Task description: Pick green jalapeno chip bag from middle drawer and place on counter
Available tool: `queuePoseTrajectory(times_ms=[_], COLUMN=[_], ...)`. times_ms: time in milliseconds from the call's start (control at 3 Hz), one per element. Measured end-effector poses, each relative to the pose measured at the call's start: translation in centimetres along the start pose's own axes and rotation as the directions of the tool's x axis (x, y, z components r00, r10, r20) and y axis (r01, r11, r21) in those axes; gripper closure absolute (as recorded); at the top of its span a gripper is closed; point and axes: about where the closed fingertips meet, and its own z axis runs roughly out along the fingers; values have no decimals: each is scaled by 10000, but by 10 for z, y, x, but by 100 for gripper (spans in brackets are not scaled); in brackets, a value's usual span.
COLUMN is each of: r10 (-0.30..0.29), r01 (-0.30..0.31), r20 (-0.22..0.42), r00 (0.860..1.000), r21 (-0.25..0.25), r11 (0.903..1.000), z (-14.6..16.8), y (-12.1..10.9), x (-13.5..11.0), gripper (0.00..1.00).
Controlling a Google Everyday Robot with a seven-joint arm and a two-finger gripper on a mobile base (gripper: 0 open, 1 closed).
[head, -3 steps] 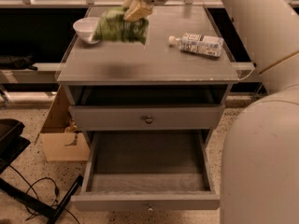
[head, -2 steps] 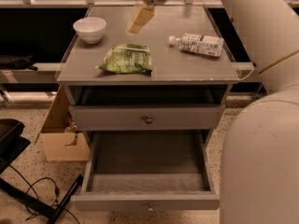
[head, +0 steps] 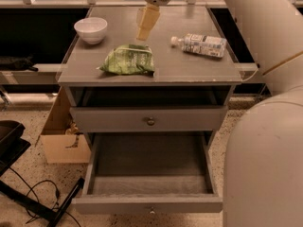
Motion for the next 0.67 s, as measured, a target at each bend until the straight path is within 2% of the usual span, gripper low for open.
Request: queuePoseTrajectory(times_ms=[333,667], r10=[127,129], r01=[-158,-287], r20=[313,725], r00=[9994,9973], r21=[1035,2217], r11=[9945,9747], z=[-28,-70], y=[0,20], x=[2,-18], gripper=[0,0])
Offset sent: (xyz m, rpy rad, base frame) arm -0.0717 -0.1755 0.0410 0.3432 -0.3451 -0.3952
